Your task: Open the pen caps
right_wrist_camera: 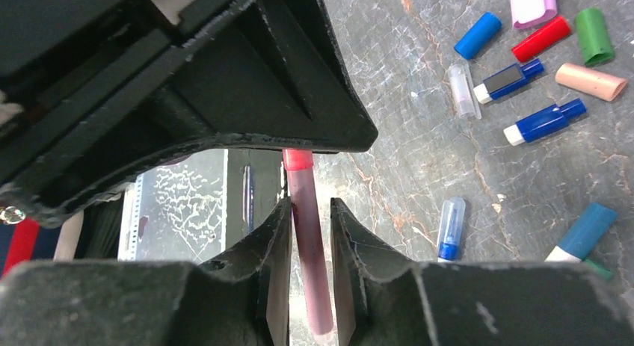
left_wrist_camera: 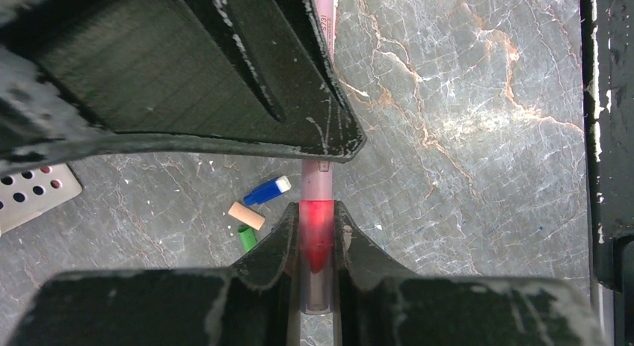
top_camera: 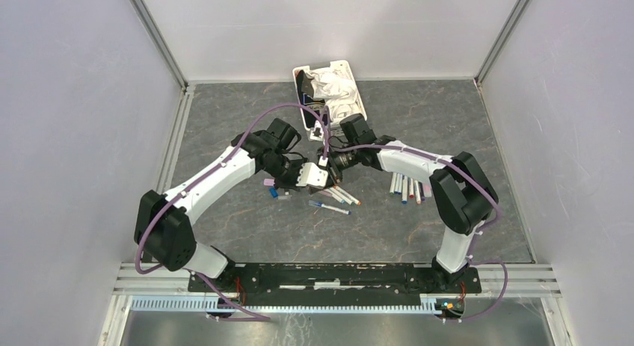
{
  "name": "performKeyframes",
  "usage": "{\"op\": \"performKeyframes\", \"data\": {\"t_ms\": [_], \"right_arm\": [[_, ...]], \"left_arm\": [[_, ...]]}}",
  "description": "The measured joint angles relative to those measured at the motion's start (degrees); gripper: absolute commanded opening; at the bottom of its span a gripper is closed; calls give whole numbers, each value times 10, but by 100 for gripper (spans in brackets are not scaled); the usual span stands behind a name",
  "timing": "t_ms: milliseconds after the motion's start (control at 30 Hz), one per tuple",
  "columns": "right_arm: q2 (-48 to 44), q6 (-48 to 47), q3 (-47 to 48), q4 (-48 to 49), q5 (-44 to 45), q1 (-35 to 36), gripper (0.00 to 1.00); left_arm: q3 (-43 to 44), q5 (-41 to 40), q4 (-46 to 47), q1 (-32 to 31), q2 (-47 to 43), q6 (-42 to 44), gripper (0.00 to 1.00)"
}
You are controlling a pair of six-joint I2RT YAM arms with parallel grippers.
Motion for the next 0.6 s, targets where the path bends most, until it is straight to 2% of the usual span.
{"op": "performKeyframes", "data": {"t_ms": [67,200,400,600], "right_arm": [[8,2,0,0,-2,2,26],[16,7,0,5,-12,4,0],[5,-10,-24,28,-20,0,0],[-48,-36,-70,52,23,-13,0]], "left_arm": [[0,-1,0,0,0,0,2],[0,-9,-2,0,0,0,2],[1,-13,-5,0,1,2,2],[4,15,14,11,6,31,2]]}}
